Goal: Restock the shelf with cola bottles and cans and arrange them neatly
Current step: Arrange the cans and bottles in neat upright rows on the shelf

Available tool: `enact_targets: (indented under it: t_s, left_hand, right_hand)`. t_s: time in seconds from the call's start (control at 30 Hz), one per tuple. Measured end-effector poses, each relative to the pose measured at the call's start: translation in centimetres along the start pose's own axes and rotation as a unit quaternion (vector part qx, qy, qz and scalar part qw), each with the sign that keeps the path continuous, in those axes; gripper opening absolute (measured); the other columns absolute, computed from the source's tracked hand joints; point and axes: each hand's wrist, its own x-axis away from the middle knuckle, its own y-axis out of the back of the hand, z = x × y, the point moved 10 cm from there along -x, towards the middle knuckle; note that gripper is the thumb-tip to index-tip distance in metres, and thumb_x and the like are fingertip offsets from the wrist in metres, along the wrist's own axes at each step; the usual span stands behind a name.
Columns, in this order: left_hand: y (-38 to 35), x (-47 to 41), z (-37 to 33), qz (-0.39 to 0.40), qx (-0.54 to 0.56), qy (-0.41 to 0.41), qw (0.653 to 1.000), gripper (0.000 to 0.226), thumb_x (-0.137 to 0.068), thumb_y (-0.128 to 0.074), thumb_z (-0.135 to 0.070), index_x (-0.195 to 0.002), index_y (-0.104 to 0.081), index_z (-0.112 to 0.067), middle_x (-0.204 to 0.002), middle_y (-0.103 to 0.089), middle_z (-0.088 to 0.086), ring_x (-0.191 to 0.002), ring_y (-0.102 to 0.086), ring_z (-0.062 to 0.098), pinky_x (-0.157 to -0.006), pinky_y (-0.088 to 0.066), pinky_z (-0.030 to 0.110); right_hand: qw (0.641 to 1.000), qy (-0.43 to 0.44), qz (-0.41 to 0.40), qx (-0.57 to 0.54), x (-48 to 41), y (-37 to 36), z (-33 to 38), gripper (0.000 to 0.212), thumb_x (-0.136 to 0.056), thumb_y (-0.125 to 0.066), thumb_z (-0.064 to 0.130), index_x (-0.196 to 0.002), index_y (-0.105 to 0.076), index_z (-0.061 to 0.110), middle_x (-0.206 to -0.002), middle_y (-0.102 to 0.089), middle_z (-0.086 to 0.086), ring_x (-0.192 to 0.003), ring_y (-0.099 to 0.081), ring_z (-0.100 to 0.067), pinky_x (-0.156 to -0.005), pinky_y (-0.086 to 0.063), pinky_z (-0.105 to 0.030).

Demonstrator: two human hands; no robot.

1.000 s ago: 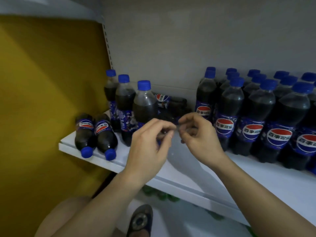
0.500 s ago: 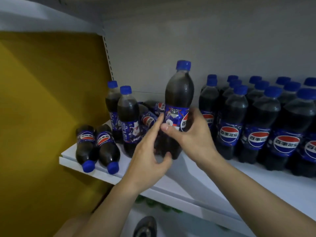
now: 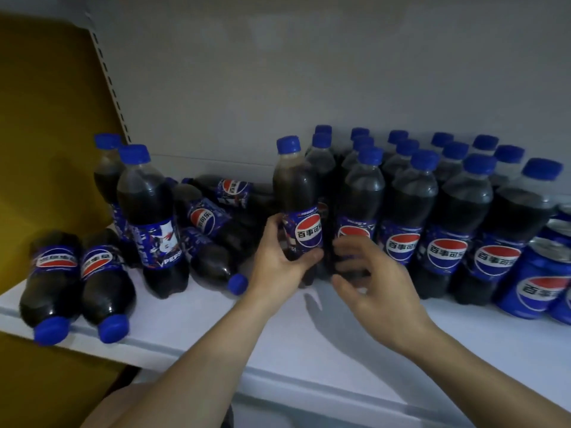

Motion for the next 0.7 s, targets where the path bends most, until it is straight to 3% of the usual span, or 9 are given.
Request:
enact_targets:
  t_s: [0.1, 0.2, 0.3, 0.4, 0.6, 0.7]
  left_hand:
    - [-0.4, -1.2, 0.7, 0.009, -0.005, 0.0, 1.0, 0.069, -0.075, -0.087, -0.01, -0.127, -0.051, -0.038, -0.114, -0.068, -0.013, -0.105, -0.064, -0.001, -0.095, -0.054, 0.032]
    - [-1.1, -1.2, 1.5, 0.033, -0.008, 0.002, 0.999, 0.071, -0.077, -0.084, -0.004, -0.135, -0.052, -0.031, -0.121, -0.067, -0.012, -0.11, -0.063, 0.001, -0.095, -0.053, 0.026]
    - [-1.1, -1.0, 1.4, 0.021, -0.017, -0.016, 1.0, 0.067, -0.078, -0.082, -0.001, -0.13, -0.054, -0.033, -0.118, -0.068, -0.013, -0.107, -0.065, -0.003, -0.09, -0.053, 0.02]
    - [-0.7, -1.0, 1.7, 0.007, -0.049, -0.019, 0.999, 0.063, -0.08, -0.083, -0.006, -0.122, -0.052, -0.041, -0.118, -0.069, -0.012, -0.107, -0.065, -0.001, -0.095, -0.054, 0.028]
    - [-1.0, -1.0, 1.3, 0.024, -0.084, -0.03, 0.996, 0.065, -0.085, -0.079, -0.01, -0.139, -0.051, -0.032, -0.13, -0.064, -0.01, -0.113, -0.061, -0.003, -0.098, -0.052, 0.026]
    - [-1.1, -0.8, 1.5, 0.026, -0.071, -0.013, 0.997, 0.066, -0.084, -0.079, -0.009, -0.142, -0.051, -0.024, -0.127, -0.065, -0.011, -0.112, -0.062, -0.005, -0.101, -0.054, 0.033]
  right_hand:
    - [1.0, -0.022, -0.003, 0.015, 0.3, 1.2, -2.5, 0.035, -0.085, -0.072, 0.001, -0.103, -0.064, 0.03, -0.098, -0.069, 0.018, -0.086, -0.067, 0.0, -0.068, -0.051, -0.013]
    - [0.999, -0.043, -0.026, -0.015, 0.3, 1.6, -4.0, 0.035, -0.083, -0.069, -0.004, -0.094, -0.064, 0.03, -0.087, -0.069, 0.018, -0.08, -0.068, -0.007, -0.069, -0.055, -0.021]
    - [0.998, -0.037, -0.035, -0.026, 0.1, 1.7, -3.9, 0.036, -0.081, -0.068, -0.005, -0.095, -0.064, 0.028, -0.083, -0.069, 0.01, -0.078, -0.066, -0.012, -0.07, -0.055, -0.026]
    - [0.998, -0.042, -0.039, -0.021, 0.1, 1.4, -4.6, 0.038, -0.08, -0.068, -0.004, -0.1, -0.061, 0.028, -0.082, -0.069, 0.007, -0.076, -0.065, -0.009, -0.065, -0.05, -0.018]
    - [0.999, -0.049, -0.02, 0.002, 0.9, 0.7, -4.9, 0.034, -0.081, -0.067, -0.001, -0.105, -0.061, 0.023, -0.083, -0.066, 0.011, -0.08, -0.063, -0.006, -0.069, -0.048, -0.012]
    - [0.997, -0.064, -0.042, 0.006, 1.1, 0.8, -5.1, 0.035, -0.08, -0.067, 0.0, -0.107, -0.061, 0.022, -0.083, -0.067, 0.01, -0.079, -0.063, -0.005, -0.07, -0.048, -0.012]
